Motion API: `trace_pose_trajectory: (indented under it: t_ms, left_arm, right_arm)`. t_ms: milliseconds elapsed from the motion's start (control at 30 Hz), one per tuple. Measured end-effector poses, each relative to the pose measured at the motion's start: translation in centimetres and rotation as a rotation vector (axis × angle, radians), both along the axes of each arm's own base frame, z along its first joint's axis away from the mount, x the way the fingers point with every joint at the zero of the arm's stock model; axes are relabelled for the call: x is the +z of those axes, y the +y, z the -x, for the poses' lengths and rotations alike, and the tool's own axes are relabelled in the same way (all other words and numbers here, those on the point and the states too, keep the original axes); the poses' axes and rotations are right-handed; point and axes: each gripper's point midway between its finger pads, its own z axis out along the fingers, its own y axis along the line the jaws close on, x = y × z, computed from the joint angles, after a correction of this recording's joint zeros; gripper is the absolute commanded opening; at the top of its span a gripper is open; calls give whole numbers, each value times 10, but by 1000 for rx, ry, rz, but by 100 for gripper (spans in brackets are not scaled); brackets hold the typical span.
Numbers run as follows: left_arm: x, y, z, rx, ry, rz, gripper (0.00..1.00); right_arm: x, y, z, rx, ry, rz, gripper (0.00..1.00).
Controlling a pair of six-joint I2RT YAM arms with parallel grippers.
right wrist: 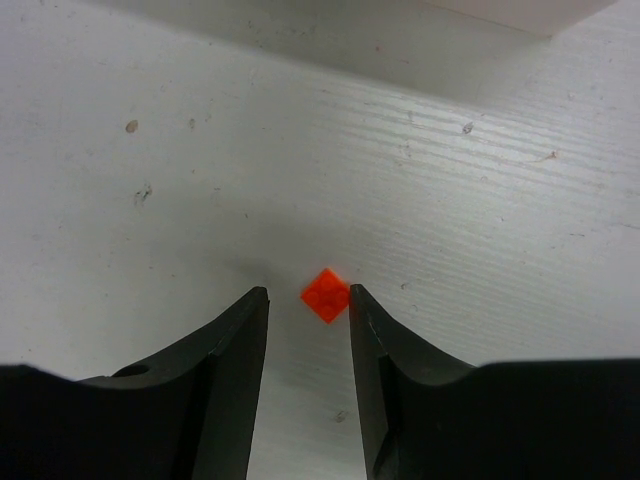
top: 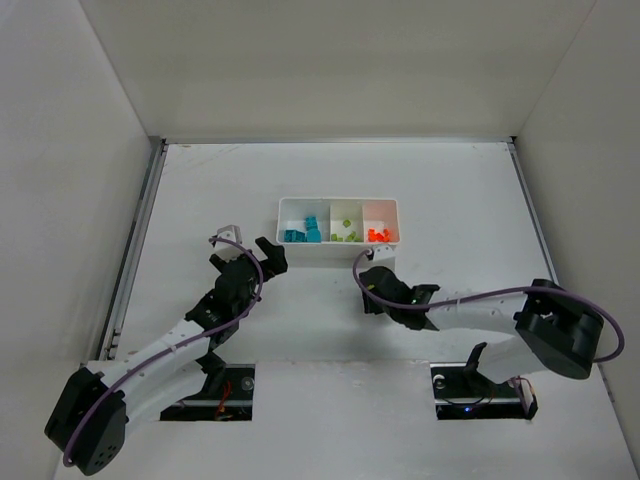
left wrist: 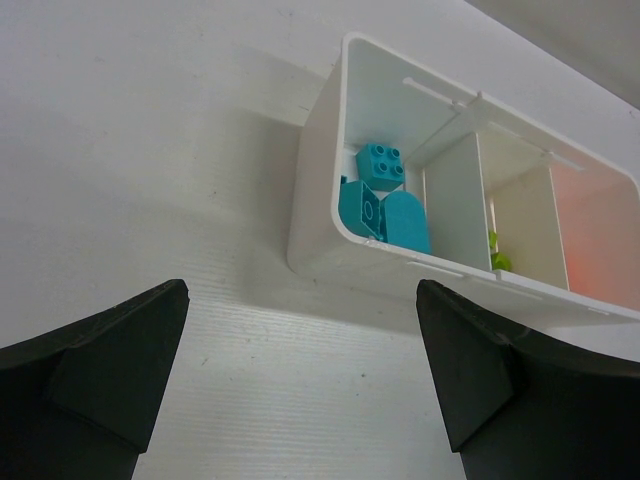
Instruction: Sort the legos into containers by color
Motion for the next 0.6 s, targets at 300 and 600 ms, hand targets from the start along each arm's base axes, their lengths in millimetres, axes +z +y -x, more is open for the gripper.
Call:
trace_pose_trajectory:
  t_ms: [300, 600]
  left_arm:
    - [0, 0, 0, 0, 0, 0, 100]
    - [-2, 0, 0, 0, 5, -4, 100]
  right_arm:
    - [2, -4, 5, -10, -8, 55, 43]
    - [4, -4, 11, -44, 7, 28, 43]
